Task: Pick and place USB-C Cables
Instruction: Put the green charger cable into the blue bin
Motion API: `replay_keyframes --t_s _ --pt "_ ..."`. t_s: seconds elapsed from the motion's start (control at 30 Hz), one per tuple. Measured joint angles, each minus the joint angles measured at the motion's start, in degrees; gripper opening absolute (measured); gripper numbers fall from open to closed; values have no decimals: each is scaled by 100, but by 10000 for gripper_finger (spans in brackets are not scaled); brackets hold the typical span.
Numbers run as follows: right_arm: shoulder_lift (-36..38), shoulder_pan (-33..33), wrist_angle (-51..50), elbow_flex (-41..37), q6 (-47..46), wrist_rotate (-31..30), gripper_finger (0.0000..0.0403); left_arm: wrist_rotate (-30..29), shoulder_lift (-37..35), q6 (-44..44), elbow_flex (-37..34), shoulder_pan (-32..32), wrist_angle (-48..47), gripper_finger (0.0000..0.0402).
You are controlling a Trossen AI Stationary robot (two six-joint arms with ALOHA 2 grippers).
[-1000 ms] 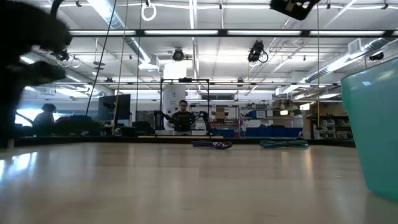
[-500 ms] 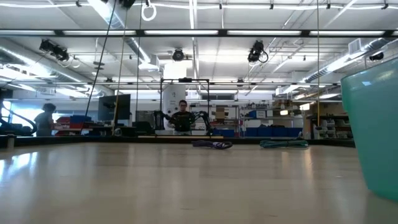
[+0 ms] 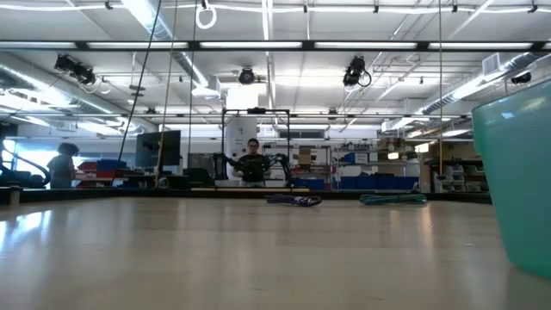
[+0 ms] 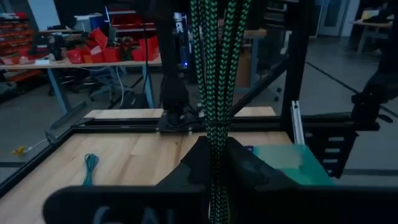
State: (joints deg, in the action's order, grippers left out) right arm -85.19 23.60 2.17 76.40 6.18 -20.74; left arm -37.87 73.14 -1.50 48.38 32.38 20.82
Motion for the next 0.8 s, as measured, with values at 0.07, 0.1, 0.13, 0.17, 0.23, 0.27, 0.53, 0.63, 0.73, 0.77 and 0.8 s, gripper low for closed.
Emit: replay_keyframes --t_s 0.07,0.1,0.13,0.17,0.23,0.27,0.53,0.63,0.73,0.77,0.8 --pt "-4 -88 53 0 -39 151 206 99 0 125 0 -52 185 27" --pt "-4 -127 110 0 -40 231 206 176 0 188 0 -89 287 27" --pt "-4 -163 185 0 -40 314 206 241 0 205 0 -130 350 27" --pt "-4 -197 249 0 -40 418 206 302 7 211 0 -188 382 27" --pt "-4 -262 349 0 -42 653 206 393 39 199 0 -286 409 27" --pt "-4 -290 359 0 -42 717 206 466 42 199 -4 -331 416 27" --pt "-89 -427 450 0 -98 894 205 1118 214 -6 -2 -741 697 34" --pt "-239 -437 432 -2 -109 837 185 1212 282 -55 -2 -785 738 39" --pt "-364 -433 292 -2 -69 786 112 1220 282 40 -2 -760 713 41" --pt "-376 -433 251 -2 -15 788 74 1202 281 65 -2 -739 690 43" --pt "-378 -418 181 -2 102 806 40 1155 273 78 -2 -731 646 47"
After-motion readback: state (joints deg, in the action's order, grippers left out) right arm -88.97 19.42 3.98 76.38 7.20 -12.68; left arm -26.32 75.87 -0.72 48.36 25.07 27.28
